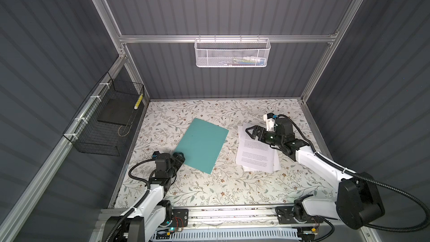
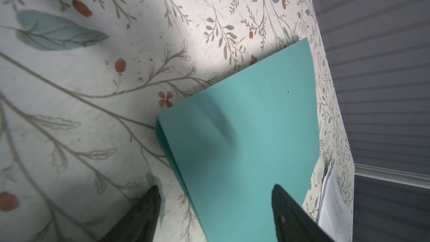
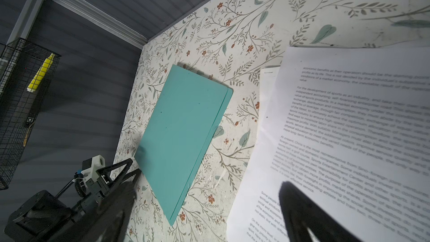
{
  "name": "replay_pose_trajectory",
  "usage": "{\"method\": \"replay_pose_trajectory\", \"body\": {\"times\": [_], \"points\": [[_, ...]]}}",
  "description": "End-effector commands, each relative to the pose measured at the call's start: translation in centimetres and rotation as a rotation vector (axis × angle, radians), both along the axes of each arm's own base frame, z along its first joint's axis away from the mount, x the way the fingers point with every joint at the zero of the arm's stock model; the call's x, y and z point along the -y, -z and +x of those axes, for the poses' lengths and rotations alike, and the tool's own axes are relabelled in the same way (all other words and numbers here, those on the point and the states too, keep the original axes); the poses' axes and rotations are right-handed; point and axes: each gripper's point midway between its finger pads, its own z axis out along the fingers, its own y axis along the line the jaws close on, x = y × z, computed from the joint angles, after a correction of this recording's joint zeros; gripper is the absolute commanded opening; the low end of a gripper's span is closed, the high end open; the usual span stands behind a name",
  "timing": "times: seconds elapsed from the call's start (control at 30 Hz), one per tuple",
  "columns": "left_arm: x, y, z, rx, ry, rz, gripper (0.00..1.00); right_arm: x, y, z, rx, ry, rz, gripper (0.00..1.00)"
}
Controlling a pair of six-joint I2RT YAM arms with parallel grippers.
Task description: Put the files into the folder
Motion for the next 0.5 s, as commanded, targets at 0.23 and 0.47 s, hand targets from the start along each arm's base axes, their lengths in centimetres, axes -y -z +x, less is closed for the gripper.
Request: {"method": "replay_pose_trajectory", "body": {"times": [0.23, 0.47], "points": [[-0.14, 0.10, 0.70, 0.056, -0.026, -0.031, 0.74, -0.27, 0.59, 0.03, -0.015, -0.008, 0.007, 0.98], [-0.11, -0.43, 0.84, 0.069, -0.021, -0.030, 0.72, -0.30, 0.54, 0.05, -0.015, -0.007, 0.009, 0.98]]}}
